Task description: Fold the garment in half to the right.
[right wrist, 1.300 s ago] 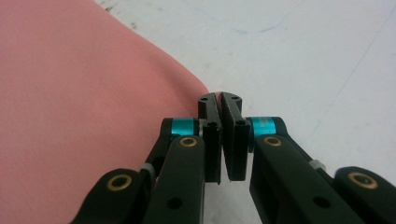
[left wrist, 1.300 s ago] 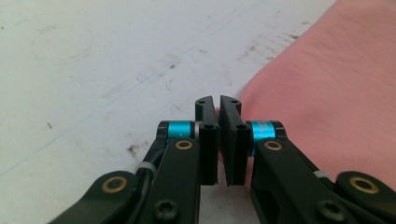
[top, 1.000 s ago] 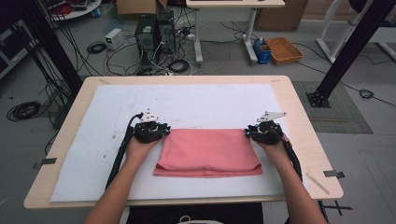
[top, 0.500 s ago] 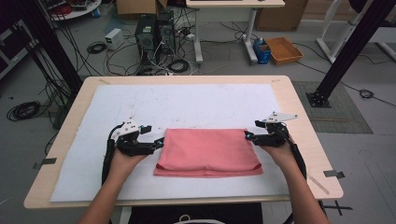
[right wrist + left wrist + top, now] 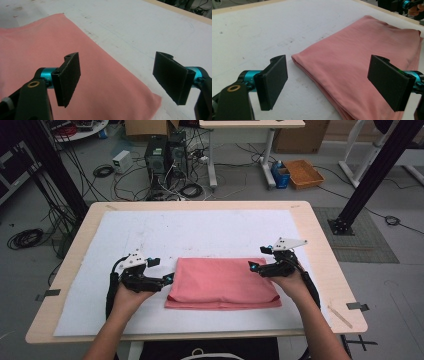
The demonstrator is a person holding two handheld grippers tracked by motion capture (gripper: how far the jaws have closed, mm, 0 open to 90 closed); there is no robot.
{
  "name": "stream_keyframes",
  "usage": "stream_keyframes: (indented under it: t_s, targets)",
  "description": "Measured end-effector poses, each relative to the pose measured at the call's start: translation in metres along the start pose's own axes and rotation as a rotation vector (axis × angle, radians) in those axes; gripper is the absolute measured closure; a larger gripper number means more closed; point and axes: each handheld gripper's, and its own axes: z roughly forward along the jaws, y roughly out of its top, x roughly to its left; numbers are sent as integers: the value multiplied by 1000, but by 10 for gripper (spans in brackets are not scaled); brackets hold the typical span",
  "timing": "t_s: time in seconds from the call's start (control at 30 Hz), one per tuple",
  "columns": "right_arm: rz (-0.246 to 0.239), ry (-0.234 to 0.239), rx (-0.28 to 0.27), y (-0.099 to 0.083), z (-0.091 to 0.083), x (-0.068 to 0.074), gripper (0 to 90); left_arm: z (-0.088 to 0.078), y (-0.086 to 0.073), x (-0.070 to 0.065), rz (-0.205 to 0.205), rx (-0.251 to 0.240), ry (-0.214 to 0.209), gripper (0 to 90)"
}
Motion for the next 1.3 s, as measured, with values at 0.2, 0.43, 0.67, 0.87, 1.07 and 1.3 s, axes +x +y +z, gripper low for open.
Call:
stream_keyframes:
  t_s: [0.2,0.43,0.67,0.87,1.07,1.3]
  targets:
    - [-10,8,-20,8,1,4,220,-1,-9,-6,-11,92,27,167]
    - [-34,38,-13,22,14,12,220,-7,-15,-17,-4,107,30,167]
    - [-57,86,12,32,35,20,219,-2,-27,-24,0,169,75,218]
    - [-83,98,14,41,47,25,219,3,-31,-26,-46,188,50,273]
    - [-109,113,23,48,55,32,219,8,-39,-35,-35,217,0,387]
    - [-112,130,2,53,62,37,220,2,-44,-43,-41,220,-49,604]
